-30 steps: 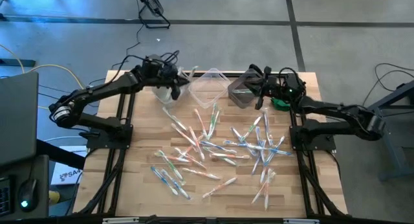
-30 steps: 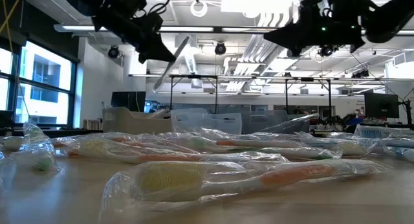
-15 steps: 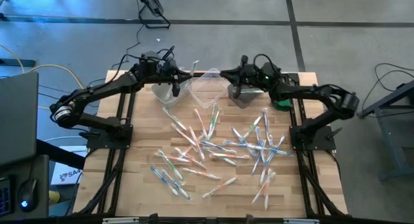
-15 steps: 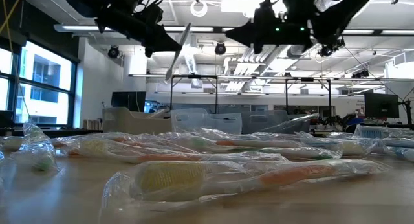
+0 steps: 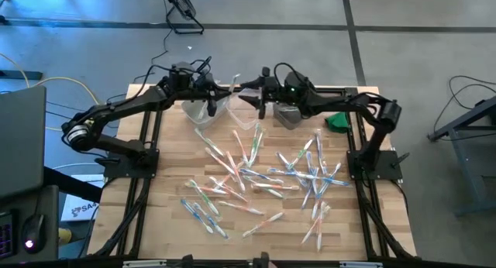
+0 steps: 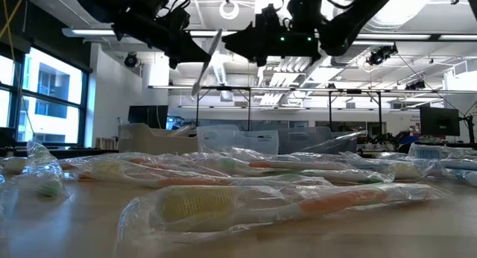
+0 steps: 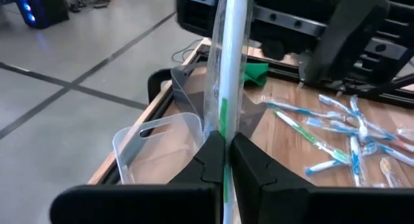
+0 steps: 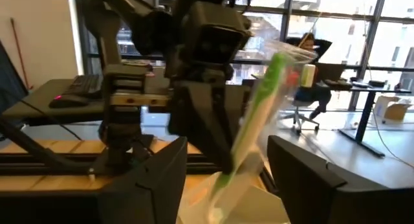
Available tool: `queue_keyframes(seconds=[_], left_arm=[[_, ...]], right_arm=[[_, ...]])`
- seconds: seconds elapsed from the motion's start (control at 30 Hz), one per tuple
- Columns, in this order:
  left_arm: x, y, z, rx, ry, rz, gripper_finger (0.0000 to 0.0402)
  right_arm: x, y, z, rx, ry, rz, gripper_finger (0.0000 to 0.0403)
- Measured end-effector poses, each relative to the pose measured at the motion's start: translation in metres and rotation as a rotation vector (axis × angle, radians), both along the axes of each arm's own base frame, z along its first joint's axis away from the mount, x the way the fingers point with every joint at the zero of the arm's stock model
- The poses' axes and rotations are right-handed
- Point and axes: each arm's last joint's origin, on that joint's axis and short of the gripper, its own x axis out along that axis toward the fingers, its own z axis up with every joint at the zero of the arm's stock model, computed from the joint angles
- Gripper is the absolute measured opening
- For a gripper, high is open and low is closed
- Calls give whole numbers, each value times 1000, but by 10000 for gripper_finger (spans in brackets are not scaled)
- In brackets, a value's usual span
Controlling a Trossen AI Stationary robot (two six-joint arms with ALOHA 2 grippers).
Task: Pick & Place Toothbrushes
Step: Put the green toothbrush into the black bin
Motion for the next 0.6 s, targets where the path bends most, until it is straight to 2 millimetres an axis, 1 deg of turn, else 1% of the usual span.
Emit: queue_keyframes(seconds=[0.23,0.3,0.4,0.6], left_arm=[[4,4,-7,7,25,-3,4],[5,4,-8,6,27,-4,4],[5,4,-6,21,8,-5,4],[7,4,0,48,-44,-33,4]], right_arm=[[16,-12,2,50,52,7,204],[17,-11,2,49,56,46,204],[17,-12,4,44,48,47,201],[17,-12,5,41,36,20,175]])
